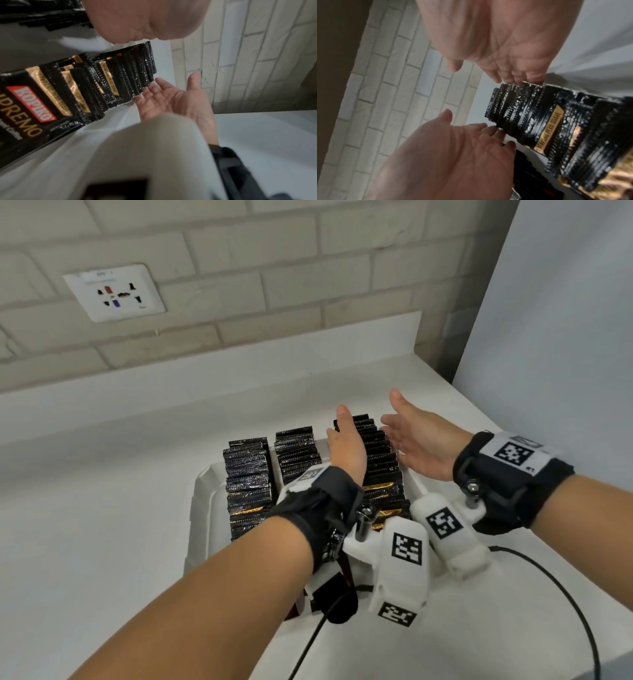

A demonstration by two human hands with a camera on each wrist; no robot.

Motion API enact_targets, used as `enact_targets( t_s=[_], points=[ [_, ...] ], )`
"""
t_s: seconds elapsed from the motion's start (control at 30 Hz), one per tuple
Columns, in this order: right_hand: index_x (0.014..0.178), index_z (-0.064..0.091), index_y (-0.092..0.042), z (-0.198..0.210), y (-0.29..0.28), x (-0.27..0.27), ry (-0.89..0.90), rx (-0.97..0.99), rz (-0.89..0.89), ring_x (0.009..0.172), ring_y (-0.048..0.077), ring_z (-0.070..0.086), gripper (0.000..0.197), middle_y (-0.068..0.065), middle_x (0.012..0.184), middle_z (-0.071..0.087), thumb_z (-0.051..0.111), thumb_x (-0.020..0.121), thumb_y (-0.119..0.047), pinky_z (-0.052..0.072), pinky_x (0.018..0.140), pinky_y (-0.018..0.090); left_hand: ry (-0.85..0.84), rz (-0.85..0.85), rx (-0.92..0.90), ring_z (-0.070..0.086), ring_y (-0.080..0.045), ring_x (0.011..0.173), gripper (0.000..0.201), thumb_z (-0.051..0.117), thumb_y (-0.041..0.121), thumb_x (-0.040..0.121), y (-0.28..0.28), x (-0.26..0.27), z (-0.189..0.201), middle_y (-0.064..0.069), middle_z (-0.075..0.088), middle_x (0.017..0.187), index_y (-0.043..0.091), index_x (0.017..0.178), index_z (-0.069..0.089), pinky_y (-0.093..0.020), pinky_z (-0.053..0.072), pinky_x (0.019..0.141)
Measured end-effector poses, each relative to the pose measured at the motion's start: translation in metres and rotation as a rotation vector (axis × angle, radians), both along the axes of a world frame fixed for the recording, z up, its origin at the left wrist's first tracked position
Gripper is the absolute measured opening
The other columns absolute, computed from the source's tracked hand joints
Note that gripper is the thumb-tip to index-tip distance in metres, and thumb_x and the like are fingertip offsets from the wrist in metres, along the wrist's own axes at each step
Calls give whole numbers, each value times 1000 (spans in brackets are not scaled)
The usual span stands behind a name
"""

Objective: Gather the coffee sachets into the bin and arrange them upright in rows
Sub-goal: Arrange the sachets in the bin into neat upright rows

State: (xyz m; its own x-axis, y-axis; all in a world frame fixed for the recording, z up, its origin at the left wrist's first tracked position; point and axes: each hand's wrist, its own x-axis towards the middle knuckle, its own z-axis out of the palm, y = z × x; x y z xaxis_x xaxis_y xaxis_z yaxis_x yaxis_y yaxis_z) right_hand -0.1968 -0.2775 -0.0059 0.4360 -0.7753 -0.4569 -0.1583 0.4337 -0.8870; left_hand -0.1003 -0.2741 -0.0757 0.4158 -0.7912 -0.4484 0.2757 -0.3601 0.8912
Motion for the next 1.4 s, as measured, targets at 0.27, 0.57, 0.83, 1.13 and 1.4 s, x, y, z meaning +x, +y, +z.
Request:
enact_targets(
  t_s=[0.27,0.57,0.83,1.13,1.4],
  points=[
    [145,20,-9,-4,-4,3,45,16,199,116,10,52,68,-2,138,41,16,95,-54,40,80,18,49,-129,-87,26,-31,141,131,30,94,40,-3,9,-7,-10,25,154,20,148,24,-51,23,114],
    [124,49,-17,-13,-6,4,-60,131,173,86,12,63,59,2,110,62,21,93,-59,54,62,28,110,-84,4,62,-19,100,72,27,65,91,22,5,41,-14,59,119,8,129,47,-35,51,84],
    [90,55,-23,-13,-2,10,-40,115,149,66,7,62,47,-4,85,62,22,94,-57,51,58,29,149,-92,49,63,-21,79,67,28,64,92,23,11,32,-10,63,92,10,119,55,-32,49,66],
    [148,3,-22,1,7,-1,55,82,157,144,22,3,76,6,156,4,23,88,-65,4,115,50,13,-56,-9,37,-26,135,131,33,91,32,7,19,3,-7,34,150,25,146,30,-49,28,111],
    [138,37,-15,10,23,-31,390,-330,338,123,12,43,43,0,131,47,45,96,-20,33,99,19,-22,-106,16,47,-29,127,113,31,83,54,36,13,44,-12,45,142,12,142,37,-48,36,106]
  ],
)
